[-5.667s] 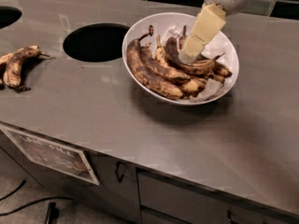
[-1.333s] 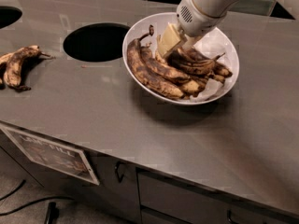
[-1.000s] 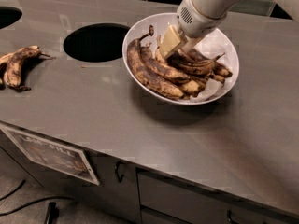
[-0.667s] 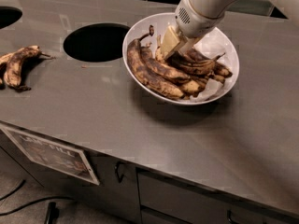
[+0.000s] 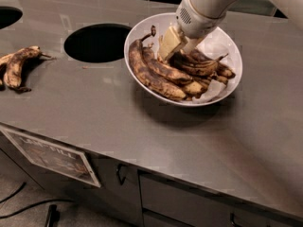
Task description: Pick banana from white bowl
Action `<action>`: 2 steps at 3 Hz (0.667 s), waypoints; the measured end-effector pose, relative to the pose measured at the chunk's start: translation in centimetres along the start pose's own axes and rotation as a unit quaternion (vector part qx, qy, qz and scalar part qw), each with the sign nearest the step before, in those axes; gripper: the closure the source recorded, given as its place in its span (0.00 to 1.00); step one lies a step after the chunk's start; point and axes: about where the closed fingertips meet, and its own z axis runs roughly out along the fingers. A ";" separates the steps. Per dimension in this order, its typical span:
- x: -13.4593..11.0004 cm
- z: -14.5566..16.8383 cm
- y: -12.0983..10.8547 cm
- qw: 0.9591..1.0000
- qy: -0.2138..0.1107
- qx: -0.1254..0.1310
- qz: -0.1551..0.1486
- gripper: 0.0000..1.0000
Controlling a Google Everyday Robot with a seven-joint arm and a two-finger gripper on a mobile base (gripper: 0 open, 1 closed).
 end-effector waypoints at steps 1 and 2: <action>-0.1 0.1 0.0 1.000 0.004 -0.001 -0.002 0.44; -0.2 0.3 0.0 1.000 0.009 -0.003 -0.004 0.63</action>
Offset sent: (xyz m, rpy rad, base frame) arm 0.0041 0.0008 -0.0018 -0.0126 0.0238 0.0155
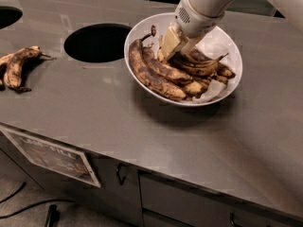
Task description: Pick banana from white bowl
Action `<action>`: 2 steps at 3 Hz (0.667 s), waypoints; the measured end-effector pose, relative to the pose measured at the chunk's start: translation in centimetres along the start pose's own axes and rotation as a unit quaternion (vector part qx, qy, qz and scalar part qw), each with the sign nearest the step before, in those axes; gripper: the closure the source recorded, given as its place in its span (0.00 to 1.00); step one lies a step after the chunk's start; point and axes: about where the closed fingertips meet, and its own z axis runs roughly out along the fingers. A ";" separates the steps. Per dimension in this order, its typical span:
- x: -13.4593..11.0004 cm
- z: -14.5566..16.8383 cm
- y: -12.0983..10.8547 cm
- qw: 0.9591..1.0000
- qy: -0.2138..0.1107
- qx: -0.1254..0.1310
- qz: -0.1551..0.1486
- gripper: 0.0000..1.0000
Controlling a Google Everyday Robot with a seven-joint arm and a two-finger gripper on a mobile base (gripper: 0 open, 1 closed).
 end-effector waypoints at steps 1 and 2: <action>0.0 0.0 0.0 1.000 0.001 0.000 0.000 0.87; 0.0 0.0 0.0 1.000 0.001 0.000 0.000 1.00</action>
Offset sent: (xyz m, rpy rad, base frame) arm 0.0004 0.0000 -0.0002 -0.0005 0.0025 0.0001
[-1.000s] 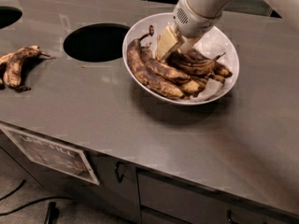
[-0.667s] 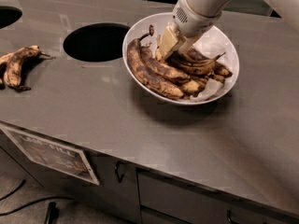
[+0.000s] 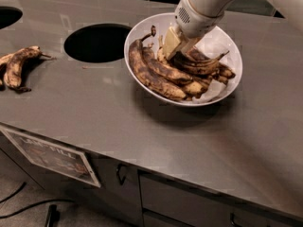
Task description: Pick banana from white bowl
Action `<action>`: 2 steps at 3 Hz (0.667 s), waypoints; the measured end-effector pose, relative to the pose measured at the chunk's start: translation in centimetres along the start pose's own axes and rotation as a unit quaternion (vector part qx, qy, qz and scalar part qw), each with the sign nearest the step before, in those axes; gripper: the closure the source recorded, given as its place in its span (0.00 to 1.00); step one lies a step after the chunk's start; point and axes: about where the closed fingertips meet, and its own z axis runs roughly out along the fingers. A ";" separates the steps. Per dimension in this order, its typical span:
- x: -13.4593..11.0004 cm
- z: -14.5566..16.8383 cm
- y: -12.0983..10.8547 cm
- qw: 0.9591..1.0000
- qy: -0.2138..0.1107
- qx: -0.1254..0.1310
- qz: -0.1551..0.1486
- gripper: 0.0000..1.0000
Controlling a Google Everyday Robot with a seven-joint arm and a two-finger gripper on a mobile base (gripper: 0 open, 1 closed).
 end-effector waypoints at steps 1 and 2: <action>0.0 0.0 0.0 1.000 0.000 0.000 0.000 1.00; 0.2 -1.4 0.1 1.000 -0.009 0.004 -0.002 1.00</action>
Offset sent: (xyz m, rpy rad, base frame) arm -0.0139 -0.0111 0.0280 0.0087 -0.0450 -0.0034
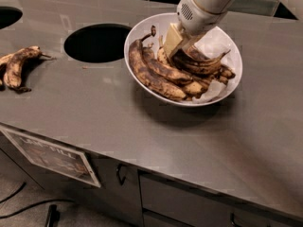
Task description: Pick banana from white bowl
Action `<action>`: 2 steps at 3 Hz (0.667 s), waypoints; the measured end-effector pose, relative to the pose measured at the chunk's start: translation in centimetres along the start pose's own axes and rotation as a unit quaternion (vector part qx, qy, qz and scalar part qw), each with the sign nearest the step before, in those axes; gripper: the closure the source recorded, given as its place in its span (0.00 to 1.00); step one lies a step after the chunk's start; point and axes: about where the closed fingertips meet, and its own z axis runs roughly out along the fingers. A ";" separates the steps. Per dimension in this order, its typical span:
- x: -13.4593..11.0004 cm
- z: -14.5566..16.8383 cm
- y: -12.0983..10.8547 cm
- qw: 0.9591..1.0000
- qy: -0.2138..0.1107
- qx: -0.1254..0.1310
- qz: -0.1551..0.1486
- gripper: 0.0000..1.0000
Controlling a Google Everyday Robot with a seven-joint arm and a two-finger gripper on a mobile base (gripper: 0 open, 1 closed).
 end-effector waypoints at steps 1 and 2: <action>0.1 -2.0 0.1 1.000 -0.013 0.010 -0.002 1.00; 0.1 -3.5 0.4 1.000 -0.024 0.018 -0.005 1.00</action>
Offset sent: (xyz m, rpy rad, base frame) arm -0.0233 -0.0124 0.0482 -0.0074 -0.0945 -0.0180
